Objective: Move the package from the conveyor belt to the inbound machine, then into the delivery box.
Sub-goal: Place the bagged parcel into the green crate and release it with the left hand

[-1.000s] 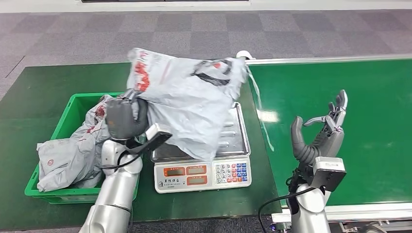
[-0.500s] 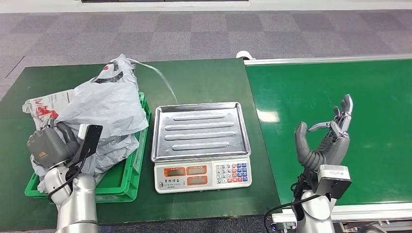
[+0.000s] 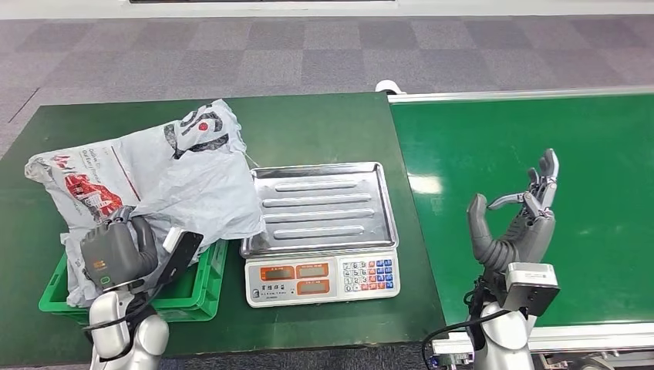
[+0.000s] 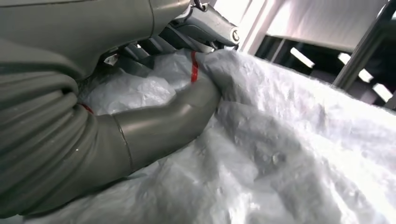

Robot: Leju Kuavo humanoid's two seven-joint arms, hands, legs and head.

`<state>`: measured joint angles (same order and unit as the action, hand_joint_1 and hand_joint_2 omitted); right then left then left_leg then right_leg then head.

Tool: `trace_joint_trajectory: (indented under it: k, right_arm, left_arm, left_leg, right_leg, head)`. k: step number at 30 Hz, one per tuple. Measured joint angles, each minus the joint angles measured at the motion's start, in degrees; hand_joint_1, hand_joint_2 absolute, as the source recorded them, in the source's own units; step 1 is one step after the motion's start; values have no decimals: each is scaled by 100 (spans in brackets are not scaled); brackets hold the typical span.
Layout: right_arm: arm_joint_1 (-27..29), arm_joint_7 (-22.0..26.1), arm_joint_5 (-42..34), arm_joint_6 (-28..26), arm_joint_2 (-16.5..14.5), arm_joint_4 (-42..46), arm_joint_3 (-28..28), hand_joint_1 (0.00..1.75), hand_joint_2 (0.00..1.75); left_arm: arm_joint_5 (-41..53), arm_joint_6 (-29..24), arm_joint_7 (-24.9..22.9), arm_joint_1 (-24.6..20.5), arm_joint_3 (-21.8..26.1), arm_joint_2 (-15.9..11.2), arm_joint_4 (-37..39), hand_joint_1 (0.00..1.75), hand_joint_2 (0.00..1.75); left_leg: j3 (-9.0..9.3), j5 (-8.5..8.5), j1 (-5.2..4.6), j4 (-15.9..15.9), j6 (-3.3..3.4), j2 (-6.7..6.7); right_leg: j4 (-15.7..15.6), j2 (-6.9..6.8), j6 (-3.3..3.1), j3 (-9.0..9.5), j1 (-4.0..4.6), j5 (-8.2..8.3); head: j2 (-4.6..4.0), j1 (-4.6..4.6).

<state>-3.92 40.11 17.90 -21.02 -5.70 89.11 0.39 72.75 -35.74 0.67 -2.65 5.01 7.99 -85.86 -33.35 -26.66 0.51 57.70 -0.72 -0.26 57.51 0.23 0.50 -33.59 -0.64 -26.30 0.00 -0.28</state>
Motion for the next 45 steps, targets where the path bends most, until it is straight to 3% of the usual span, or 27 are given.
trace_joint_trajectory:
  k: [7,16,20,24,27,30,35,41,45]
  right_arm:
    - [9,1,-20,-72,0,0,1,0,175]
    - [10,1,-1,-45,-2,0,3,0,175]
    - [11,1,-18,-54,-3,0,18,0,175]
    - [11,2,-133,-113,-2,-1,90,0,175]
    - [0,1,-228,-162,1,-13,168,0,175]
    - [-25,1,-285,-162,8,-44,237,0,175]
    - [-37,0,-292,-156,24,-61,295,0,175]
    - [-40,0,-294,-152,48,-64,307,0,175]
    - [-79,0,-384,108,52,-108,320,0,175]
  left_arm:
    - [-490,-410,517,327,-198,1,-671,0,175]
    - [-697,-430,1469,344,360,425,-1090,0,175]
    - [-1275,-433,2357,335,773,726,-1265,0,175]
    - [-2958,-442,3577,333,1029,873,-1524,0,175]
    - [-4635,-297,3907,339,727,774,-1619,0,175]
    - [-5786,-1,3939,344,21,562,-1592,0,175]
    - [-5950,52,3948,342,-630,389,-1559,0,175]
    - [-6019,95,3948,342,-937,246,-1545,0,175]
    - [-6332,974,3909,343,-1155,181,-1453,0,175]
  left_leg:
    - [0,0,0,0,-1,0]
    - [1,0,0,0,-1,-1]
    - [0,0,0,0,-1,0]
    - [2,-1,0,0,-1,0]
    - [3,-1,0,0,-2,-2]
    - [1,-1,1,0,-1,-4]
    - [4,0,1,0,-1,0]
    - [3,-1,1,1,-2,-2]
    - [2,-1,1,1,-2,-3]
  right_leg:
    - [1,-1,-2,0,2,-2]
    - [1,-1,-3,3,1,-2]
    - [1,-1,-3,2,1,-2]
    - [1,0,-3,-1,1,-3]
    - [0,-3,-4,-1,2,-4]
    - [1,-7,-5,4,4,-4]
    - [1,-2,-4,4,0,-3]
    - [1,-3,-4,3,1,-3]
    - [1,-4,-5,2,1,-5]
  head:
    - [0,0]
    - [0,0]
    - [0,0]
    - [0,0]
    - [0,-1]
    - [0,1]
    - [0,0]
    - [0,0]
    - [0,0]
